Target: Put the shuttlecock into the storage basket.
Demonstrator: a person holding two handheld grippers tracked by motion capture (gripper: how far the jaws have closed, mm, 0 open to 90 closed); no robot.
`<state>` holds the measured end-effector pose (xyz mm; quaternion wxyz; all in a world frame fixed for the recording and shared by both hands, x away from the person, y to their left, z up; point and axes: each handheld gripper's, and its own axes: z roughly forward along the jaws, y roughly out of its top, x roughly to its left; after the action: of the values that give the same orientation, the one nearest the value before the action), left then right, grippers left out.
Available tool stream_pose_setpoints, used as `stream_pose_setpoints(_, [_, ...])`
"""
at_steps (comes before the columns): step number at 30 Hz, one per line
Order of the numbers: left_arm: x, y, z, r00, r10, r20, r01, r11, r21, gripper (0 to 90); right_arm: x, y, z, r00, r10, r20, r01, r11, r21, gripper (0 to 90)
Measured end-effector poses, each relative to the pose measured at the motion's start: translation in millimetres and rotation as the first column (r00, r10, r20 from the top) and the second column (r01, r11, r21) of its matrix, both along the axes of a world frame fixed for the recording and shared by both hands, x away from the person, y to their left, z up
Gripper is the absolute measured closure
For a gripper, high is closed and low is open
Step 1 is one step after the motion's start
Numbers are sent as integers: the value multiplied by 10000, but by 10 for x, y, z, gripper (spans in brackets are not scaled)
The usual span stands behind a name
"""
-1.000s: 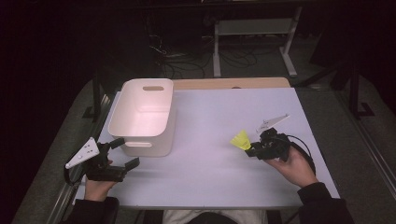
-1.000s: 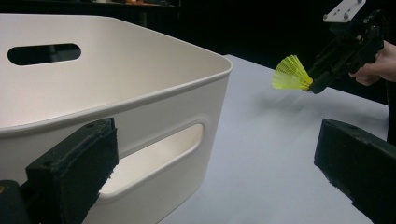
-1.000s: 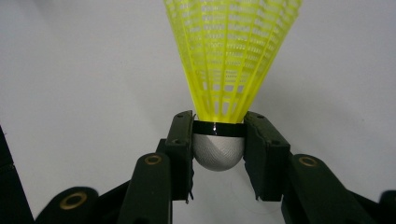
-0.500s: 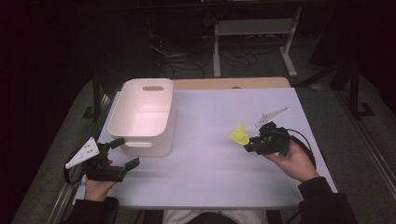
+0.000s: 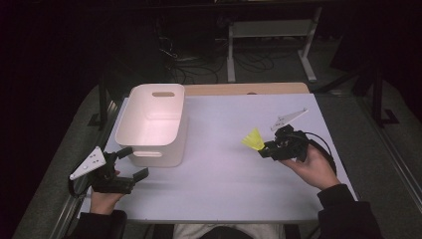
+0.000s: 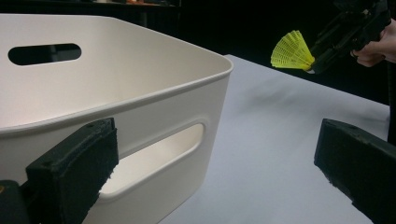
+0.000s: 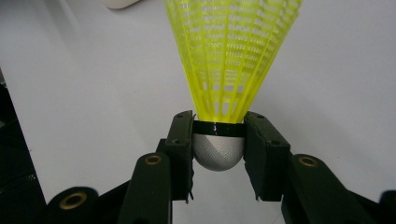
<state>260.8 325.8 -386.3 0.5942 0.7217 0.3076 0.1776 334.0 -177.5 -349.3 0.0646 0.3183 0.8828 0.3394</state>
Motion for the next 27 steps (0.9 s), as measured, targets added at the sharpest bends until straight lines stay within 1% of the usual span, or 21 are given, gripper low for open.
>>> stream_pose_setpoints(10, [-1,1,1,10000,5,5,-5,10000,-5,0,25,35,97,9999,118,72,-118,9999,-25,632])
stream_pose_setpoints(21, [0,1,0,10000,14,5,-14,10000,-2,0,82,134,327,9990,330,307,-329,9995,-34,632])
stream_pose_setpoints(27, [1,2,0,10000,14,6,-14,10000,-2,0,108,168,385,9985,412,367,-411,9991,-45,632])
